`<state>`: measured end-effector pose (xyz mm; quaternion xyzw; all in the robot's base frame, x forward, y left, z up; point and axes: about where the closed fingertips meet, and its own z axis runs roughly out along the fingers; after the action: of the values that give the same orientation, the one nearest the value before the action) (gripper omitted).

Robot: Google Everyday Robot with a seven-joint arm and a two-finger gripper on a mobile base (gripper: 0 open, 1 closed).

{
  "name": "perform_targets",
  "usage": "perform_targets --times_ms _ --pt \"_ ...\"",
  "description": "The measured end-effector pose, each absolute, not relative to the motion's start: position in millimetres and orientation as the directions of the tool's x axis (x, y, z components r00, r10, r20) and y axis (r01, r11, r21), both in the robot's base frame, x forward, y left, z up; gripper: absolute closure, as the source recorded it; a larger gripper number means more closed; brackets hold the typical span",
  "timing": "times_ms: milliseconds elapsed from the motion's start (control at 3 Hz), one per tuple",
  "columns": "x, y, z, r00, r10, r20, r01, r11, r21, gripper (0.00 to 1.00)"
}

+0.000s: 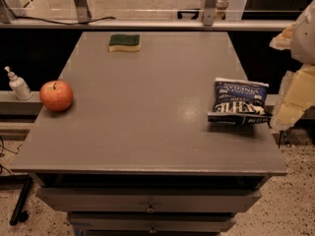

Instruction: Move blue chip bag near apple

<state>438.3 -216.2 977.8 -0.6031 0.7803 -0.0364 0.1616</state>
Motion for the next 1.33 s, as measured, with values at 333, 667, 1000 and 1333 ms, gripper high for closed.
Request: perform_targets --times_ms 333,667,1000,1333 --pt "438.3 -216.2 977.8 -0.22 -0.953 -0.208 -0.929 0.27 -0.252 0.0" --pt "448.2 -214.5 966.2 -0.229 -0.94 -0.253 -0.923 0.292 -0.25 0.0" --pt "458.7 -211.7 945.9 -0.236 -0.918 -0.319 -0.912 0.322 -0.253 0.0" --pt "469.2 -206.5 926.6 -0.228 -0.905 -0.36 -0.901 0.336 -0.274 0.0"
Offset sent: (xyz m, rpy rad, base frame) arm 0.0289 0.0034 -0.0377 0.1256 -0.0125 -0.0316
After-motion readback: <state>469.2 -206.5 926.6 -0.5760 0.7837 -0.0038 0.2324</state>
